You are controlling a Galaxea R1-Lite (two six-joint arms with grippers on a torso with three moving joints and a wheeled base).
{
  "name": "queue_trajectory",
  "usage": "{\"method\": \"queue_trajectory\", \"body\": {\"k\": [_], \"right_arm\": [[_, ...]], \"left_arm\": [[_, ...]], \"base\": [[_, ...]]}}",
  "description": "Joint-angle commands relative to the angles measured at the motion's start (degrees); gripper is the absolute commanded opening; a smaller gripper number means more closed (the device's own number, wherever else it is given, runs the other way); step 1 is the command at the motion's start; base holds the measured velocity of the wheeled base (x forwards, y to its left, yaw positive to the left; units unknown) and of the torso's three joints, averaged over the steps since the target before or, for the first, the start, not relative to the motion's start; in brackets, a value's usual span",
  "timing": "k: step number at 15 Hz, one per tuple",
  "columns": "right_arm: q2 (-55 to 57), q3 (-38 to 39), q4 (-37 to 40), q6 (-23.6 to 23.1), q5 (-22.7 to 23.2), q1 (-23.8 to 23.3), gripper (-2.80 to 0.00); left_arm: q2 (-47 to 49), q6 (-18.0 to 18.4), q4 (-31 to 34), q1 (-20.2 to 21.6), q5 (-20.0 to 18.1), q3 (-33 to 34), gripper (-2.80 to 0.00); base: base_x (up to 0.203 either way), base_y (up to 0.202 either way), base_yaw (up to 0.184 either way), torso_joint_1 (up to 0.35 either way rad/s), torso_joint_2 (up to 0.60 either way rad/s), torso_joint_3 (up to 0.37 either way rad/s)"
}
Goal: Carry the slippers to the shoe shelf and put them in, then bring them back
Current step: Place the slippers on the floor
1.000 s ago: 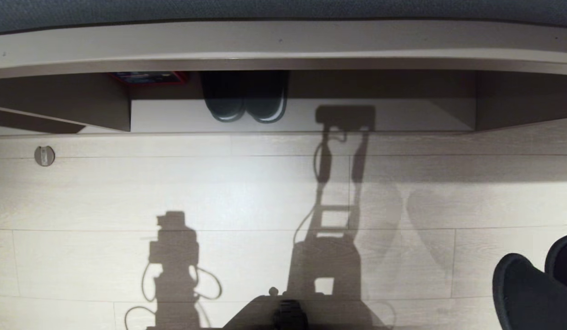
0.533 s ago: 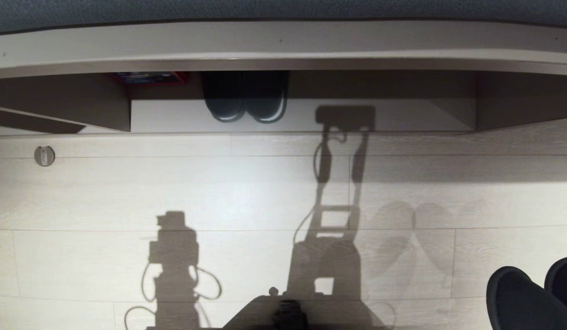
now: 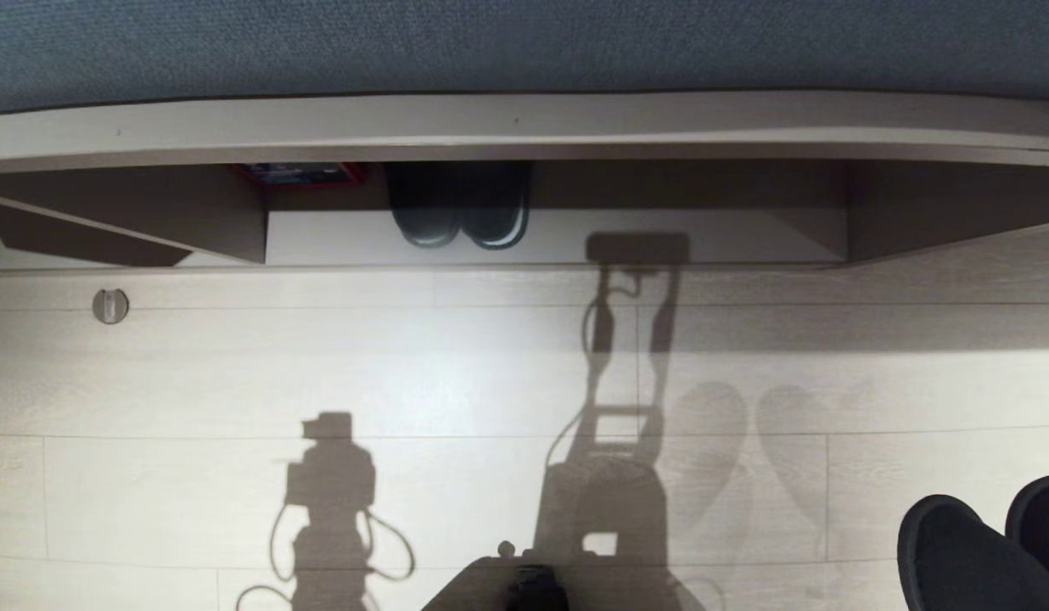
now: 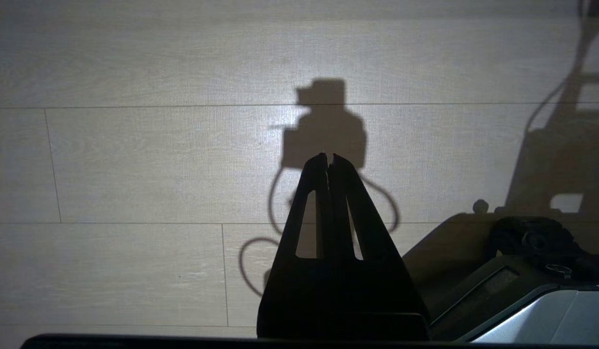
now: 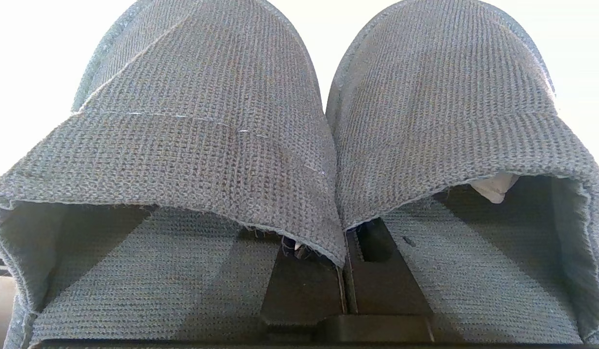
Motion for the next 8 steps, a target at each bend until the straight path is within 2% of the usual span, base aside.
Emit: {"method": "queue_trajectory", "body": {"k": [1, 8], "right_arm": [[0.3, 0.0, 0.1, -0.1, 0.0, 0.0, -2.80], [0.3, 0.0, 0.1, -0.1, 0.0, 0.0, -2.80]], "left_arm": [[0.0, 0.0, 0.0, 0.1, 0.0, 0.0, -2.80], [0.0, -0.1, 0.0, 0.1, 0.0, 0.0, -2.80]], "base": [[0.000, 0.000, 0.000, 0.002, 0.00, 0.207], [0.000, 0.000, 0.000, 0.001, 0.00, 0.203]]}}
